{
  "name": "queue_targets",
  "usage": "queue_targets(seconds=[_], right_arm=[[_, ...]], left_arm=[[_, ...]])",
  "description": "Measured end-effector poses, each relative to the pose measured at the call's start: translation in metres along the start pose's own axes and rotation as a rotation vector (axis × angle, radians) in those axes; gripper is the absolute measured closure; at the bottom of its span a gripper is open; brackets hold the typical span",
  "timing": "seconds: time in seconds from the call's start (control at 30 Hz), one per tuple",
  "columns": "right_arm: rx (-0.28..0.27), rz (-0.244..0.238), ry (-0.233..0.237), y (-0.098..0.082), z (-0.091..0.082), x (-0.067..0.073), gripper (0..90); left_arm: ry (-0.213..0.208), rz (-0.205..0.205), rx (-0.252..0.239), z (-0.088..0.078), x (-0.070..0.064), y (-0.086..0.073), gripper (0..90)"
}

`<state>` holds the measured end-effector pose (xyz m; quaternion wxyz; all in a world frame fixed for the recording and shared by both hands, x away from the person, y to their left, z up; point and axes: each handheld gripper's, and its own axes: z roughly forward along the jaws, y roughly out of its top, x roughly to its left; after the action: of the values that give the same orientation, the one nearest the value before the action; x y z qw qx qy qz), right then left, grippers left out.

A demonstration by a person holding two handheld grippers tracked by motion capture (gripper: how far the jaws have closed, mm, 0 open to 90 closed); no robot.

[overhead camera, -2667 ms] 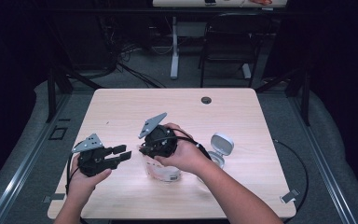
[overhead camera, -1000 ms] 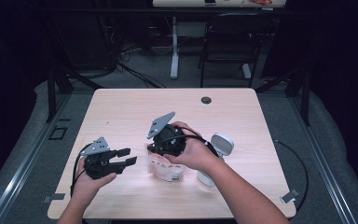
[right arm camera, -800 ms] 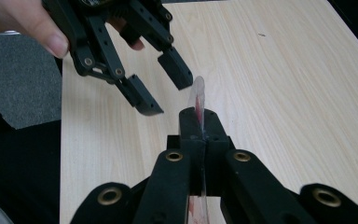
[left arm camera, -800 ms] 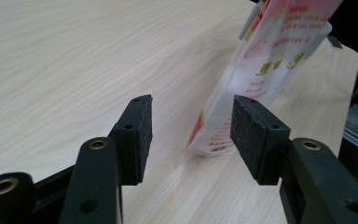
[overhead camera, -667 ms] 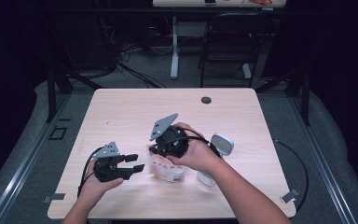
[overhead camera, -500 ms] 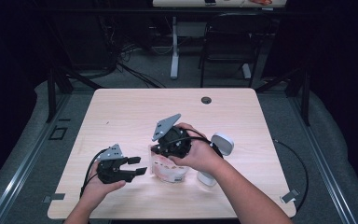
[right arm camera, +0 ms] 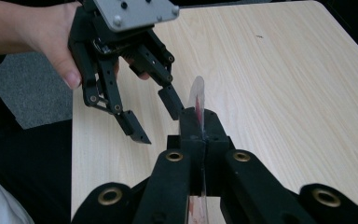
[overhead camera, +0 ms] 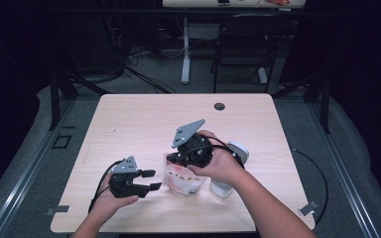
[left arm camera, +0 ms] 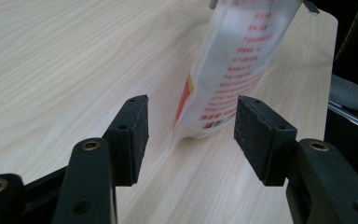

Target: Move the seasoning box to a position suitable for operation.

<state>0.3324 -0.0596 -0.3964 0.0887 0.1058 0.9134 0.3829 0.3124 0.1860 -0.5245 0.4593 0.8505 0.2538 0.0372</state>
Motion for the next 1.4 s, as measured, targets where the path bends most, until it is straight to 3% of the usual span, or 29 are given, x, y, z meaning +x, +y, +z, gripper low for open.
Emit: queue_targets(seconds=[0.13, 0.47, 0.87, 1.4], right_arm=[[-0.012, -0.007, -0.003, 0.0, -0.006, 0.0, 90.0], [-0.022, -0.025, -0.003, 0.006, -0.015, 0.003, 90.0], [-0.04, -0.055, 0.013, 0.015, -0.021, 0.008, 90.0], [-0.043, -0.078, 0.026, 0.021, -0.018, 0.012, 90.0]], left_arm=[[-0.014, -0.004, -0.007, 0.007, -0.002, -0.001, 44.6], [-0.042, 0.043, -0.004, 0.025, -0.006, 0.0, 42.0], [-0.097, 0.066, 0.013, 0.035, -0.007, -0.001, 41.6], [-0.101, 0.093, 0.023, 0.044, -0.011, -0.001, 39.8]])
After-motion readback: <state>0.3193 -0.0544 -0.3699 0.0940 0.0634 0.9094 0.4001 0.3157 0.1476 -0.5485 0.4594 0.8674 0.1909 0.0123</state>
